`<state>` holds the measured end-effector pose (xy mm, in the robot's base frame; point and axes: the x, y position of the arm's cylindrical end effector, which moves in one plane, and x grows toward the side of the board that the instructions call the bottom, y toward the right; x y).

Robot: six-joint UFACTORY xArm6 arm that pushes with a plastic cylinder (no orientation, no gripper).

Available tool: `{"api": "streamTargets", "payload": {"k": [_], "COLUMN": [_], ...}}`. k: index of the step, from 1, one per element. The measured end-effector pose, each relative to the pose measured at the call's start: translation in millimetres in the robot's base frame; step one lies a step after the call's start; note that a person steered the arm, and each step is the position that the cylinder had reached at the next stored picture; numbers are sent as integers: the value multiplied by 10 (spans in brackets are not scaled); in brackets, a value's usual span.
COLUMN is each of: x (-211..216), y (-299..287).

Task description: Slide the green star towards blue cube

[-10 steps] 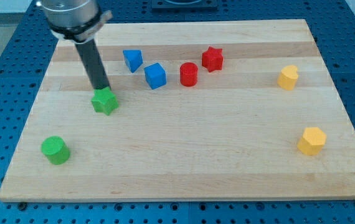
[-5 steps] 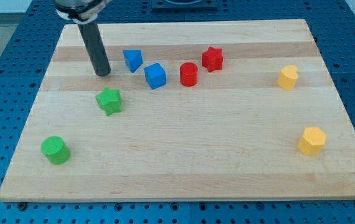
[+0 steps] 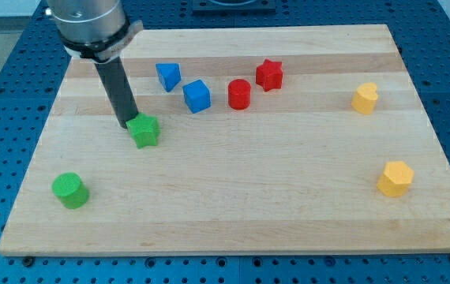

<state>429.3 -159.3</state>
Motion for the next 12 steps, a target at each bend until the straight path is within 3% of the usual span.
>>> {"api": "streamTargets", "payload": {"k": [2, 3, 5, 6, 12], "x": [31, 242, 596, 352, 491], "y": [16, -294, -334, -113, 124]}}
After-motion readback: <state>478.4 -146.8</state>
